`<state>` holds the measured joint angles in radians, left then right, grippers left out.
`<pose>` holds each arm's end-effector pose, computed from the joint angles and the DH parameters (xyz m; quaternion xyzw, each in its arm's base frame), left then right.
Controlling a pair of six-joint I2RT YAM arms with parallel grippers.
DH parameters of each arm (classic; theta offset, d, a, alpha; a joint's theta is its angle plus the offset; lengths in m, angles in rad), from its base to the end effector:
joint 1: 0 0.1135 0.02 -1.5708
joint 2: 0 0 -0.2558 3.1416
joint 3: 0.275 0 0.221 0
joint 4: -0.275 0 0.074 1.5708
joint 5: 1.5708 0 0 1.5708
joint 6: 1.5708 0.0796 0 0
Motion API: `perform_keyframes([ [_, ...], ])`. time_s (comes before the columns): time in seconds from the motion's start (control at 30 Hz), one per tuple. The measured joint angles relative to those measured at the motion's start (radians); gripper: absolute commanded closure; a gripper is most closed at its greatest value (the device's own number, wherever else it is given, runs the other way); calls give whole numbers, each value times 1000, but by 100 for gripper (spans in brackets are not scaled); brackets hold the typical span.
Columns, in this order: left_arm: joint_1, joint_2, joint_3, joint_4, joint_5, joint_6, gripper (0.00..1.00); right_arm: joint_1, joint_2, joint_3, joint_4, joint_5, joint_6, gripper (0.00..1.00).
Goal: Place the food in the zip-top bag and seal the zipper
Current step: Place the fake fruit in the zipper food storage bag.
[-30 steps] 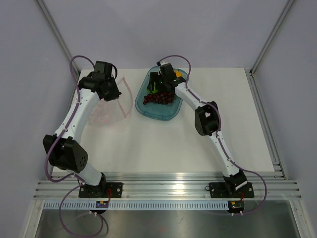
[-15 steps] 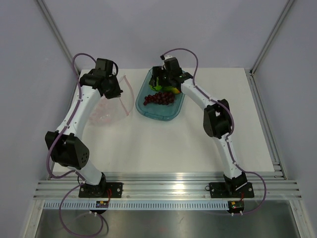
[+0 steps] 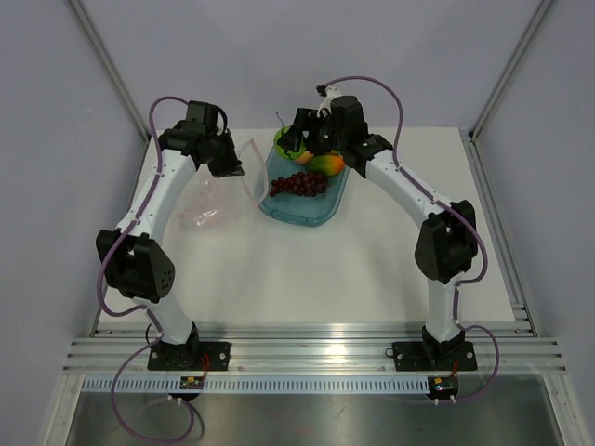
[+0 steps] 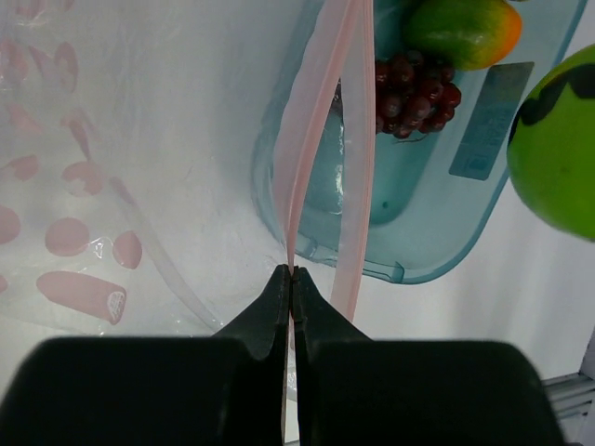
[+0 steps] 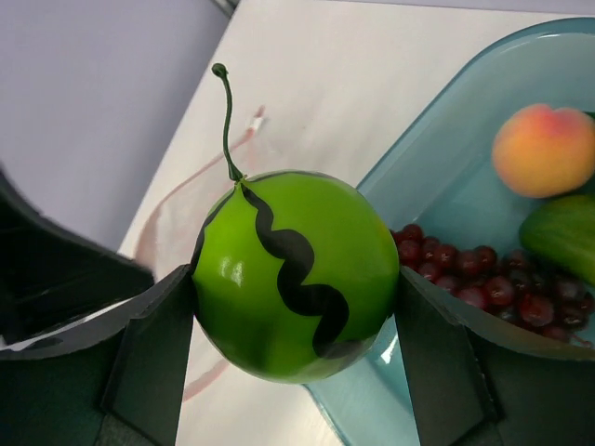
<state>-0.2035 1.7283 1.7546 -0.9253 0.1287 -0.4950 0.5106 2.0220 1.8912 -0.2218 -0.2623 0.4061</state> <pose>0.3567 -0.0840 0.3120 -0.1159 0.9352 -0.1696 0.2883 0.4190 0.2584 0.3234 -0.1172 0.8081 0.3472 0.4612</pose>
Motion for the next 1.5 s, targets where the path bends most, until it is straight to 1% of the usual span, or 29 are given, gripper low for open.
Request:
perform_keyframes([
  [0.2, -10, 20, 13, 29, 62, -11, 100, 10, -93, -96, 43, -68, 67, 36],
  [0.47, -19, 42, 66, 47, 93, -18, 100, 53, -108, -103, 86, -124, 139, 37],
  [0.63, -19, 42, 82, 55, 110, -23, 100, 77, -70, -90, 109, -130, 170, 36],
  [0.87, -11, 45, 93, 47, 134, -23, 100, 72, 13, -75, 110, -116, 193, 36],
  [1.0, -13, 48, 109, 57, 175, -30, 100, 72, 59, -64, 98, -113, 195, 36],
  [1.07, -14, 48, 112, 64, 200, -34, 100, 74, 77, -58, 86, -113, 195, 31],
  [1.1, -14, 48, 113, 66, 210, -37, 100, 74, 88, -46, 71, -113, 193, 25],
  [1.17, -15, 50, 113, 68, 225, -41, 100, 75, 102, -25, 47, -112, 189, 10],
  [1.23, -15, 54, 113, 71, 235, -46, 100, 77, 108, -2, 19, -103, 180, 1],
  [1.5, -1, 64, 113, 76, 242, -53, 100, 80, 94, 20, -50, -87, 127, 1],
])
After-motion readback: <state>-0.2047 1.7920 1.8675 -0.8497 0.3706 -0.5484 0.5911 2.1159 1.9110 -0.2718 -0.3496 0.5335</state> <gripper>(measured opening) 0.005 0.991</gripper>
